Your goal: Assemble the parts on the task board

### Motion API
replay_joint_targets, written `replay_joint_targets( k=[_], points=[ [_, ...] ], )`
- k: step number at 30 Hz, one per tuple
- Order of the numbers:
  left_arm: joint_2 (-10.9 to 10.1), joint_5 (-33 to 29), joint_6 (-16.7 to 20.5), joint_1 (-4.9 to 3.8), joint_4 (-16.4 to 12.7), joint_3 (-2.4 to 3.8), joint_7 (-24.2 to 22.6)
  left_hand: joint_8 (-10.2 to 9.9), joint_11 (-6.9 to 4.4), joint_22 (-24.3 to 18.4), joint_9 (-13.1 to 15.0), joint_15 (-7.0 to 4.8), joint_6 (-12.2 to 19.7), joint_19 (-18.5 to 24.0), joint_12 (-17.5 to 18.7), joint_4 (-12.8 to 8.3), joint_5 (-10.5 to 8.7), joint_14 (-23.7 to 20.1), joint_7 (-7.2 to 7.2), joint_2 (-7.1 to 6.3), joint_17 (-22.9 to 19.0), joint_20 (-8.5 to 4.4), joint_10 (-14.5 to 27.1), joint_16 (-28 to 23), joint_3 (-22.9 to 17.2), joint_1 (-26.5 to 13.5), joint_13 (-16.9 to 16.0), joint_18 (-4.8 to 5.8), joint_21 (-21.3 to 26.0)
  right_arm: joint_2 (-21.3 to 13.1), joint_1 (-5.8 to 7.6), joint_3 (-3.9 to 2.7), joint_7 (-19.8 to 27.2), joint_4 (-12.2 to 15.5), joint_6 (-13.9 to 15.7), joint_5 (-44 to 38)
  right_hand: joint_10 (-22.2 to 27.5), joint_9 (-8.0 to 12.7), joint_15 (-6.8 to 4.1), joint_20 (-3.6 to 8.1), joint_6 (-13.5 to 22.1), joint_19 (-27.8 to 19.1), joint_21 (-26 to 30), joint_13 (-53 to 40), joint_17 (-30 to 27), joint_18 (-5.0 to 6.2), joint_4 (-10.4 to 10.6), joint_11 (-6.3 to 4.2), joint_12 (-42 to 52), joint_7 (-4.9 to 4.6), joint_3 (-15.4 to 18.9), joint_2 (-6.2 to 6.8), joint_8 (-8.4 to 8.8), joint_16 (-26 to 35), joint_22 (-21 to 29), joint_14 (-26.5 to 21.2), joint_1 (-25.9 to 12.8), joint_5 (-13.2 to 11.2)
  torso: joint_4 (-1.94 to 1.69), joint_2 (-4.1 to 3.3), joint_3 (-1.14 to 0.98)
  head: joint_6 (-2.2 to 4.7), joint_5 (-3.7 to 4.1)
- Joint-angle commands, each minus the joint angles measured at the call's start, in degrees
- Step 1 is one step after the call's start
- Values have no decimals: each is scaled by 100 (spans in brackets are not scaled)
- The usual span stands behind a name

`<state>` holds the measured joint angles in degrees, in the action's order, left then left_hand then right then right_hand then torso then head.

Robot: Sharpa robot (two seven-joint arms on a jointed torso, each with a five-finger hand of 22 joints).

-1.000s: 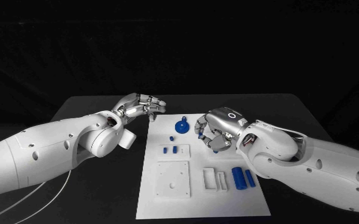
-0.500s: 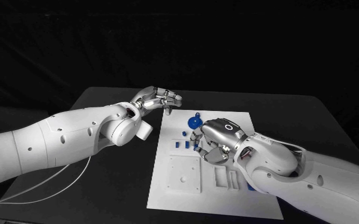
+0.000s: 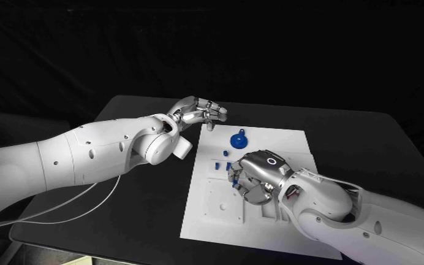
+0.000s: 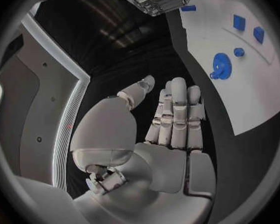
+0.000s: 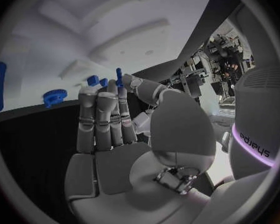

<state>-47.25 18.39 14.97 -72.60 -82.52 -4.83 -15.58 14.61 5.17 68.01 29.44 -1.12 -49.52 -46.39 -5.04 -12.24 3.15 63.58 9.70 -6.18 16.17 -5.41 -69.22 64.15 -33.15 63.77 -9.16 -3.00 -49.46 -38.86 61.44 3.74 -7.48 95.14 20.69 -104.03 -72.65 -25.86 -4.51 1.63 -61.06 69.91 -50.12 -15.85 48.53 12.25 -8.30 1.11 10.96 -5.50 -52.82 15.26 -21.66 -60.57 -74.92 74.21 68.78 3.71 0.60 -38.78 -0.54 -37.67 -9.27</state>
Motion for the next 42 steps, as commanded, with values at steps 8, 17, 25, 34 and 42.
replay_joint_targets(
  k=[8,17,25,34,42],
  points=[
    [33,32,22,-7,1,4,-27,24,6,-4,-9,-5,35,-48,-32,-48,19,35,7,13,7,-129,-31,-39,-3,-7,2,-41,41,19,-89,26,53,-32,-211,-157,-400,-9,-26,35,-34,17,-49,-21,9,275,-26,49,-44,2,18,-23,3,14,-121,6,44,12,6,-3,-3,-93,-98],
    [27,32,17,-6,13,4,-30,24,7,-4,-10,-5,38,-50,-31,-46,18,37,9,13,9,-129,-29,-41,-4,-9,3,-40,44,-7,-100,38,44,-14,-263,-184,-401,-10,-26,38,-33,18,-56,-27,9,275,-32,48,-49,1,22,-29,5,15,-122,11,41,14,-1,-2,4,-142,-133],
    [20,32,9,-6,21,4,-20,24,7,-3,-12,-4,41,-52,-30,-43,18,38,10,15,10,-128,-28,-44,-5,-13,4,-39,46,-37,-107,39,40,12,-287,-185,-403,-11,-26,40,-33,20,-62,-32,9,274,-36,48,-52,1,26,-34,6,16,-122,14,39,14,-1,-1,5,-169,-141],
    [21,32,0,-6,23,4,-14,24,8,-2,-14,-3,46,-54,-29,-42,19,39,12,16,12,-128,-25,-47,-5,-17,4,-38,48,-47,-113,40,43,21,-342,-181,-404,-12,-26,41,-34,20,-67,-36,9,274,-40,48,-55,1,27,-37,7,17,-123,16,37,10,0,0,2,-177,-161],
    [33,32,-8,-5,25,4,-11,24,9,-2,-16,-3,49,-56,-28,-39,19,40,13,18,14,-128,-23,-50,-6,-20,5,-37,51,-14,-115,46,28,-33,-395,-205,-404,-13,-26,42,-33,20,-71,-40,9,274,-44,48,-60,1,28,-41,9,19,-122,17,35,6,3,-1,3,-188,-161]
  ],
)
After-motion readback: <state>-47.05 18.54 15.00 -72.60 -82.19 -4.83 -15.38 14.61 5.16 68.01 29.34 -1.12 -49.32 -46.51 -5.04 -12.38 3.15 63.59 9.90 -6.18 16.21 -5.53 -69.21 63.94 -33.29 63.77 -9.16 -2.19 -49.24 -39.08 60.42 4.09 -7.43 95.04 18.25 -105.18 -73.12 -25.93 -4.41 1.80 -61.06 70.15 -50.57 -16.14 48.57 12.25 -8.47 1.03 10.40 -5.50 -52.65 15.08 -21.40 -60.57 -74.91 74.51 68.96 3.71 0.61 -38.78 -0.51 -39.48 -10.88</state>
